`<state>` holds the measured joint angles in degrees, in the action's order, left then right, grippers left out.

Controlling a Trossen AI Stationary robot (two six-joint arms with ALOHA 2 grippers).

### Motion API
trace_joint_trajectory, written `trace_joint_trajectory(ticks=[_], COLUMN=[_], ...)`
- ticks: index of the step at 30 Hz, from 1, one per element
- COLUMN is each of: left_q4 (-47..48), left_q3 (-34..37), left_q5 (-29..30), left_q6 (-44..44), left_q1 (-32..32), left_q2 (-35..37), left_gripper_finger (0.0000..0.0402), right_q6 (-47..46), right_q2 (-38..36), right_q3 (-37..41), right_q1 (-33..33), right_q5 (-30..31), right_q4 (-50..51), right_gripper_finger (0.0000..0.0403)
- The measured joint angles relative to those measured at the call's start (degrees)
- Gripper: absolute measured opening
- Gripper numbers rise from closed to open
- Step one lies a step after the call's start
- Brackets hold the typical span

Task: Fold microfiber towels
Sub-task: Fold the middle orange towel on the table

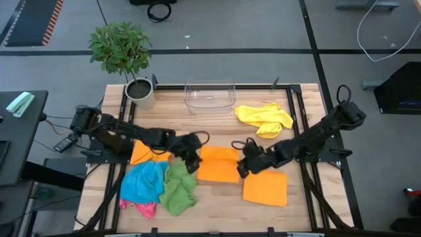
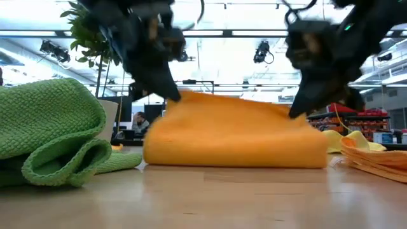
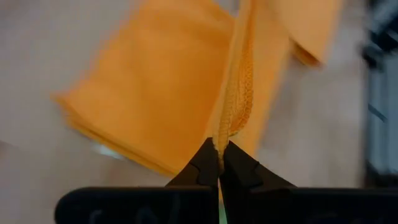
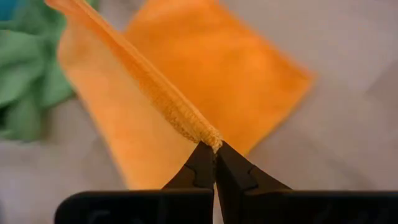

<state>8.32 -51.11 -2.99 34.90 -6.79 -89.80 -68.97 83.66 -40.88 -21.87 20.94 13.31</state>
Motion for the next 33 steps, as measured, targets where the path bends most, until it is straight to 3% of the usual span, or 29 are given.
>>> trace_joint_trajectory(ticks=[8, 18, 21, 33], left_q4=[0.2, 0.39, 0.79, 3.67], left_q3=[0.0, -0.02, -0.02, 0.0], left_q5=[0.2, 0.13, -0.08, -2.12], left_q6=[-1.9, -2.6, -2.59, -2.11], left_q1=[4.73, 6.95, 7.61, 10.8], left_q2=[-5.85, -6.73, -6.73, -2.78], left_gripper_finger=[0.0006, 0.0006, 0.0013, 0.0121], right_q6=[11.21, 15.25, 16.43, 18.7], right_q2=[0.02, 3.19, 3.66, -3.25], right_q3=[-0.04, -0.09, -0.07, -0.04], right_q1=[10.81, 13.22, 13.68, 19.54], right_q5=[-5.18, -8.39, -8.41, -8.83], right_q4=[1.18, -0.45, -1.61, 0.41], right_gripper_finger=[0.0005, 0.0012, 0.0033, 0.0166])
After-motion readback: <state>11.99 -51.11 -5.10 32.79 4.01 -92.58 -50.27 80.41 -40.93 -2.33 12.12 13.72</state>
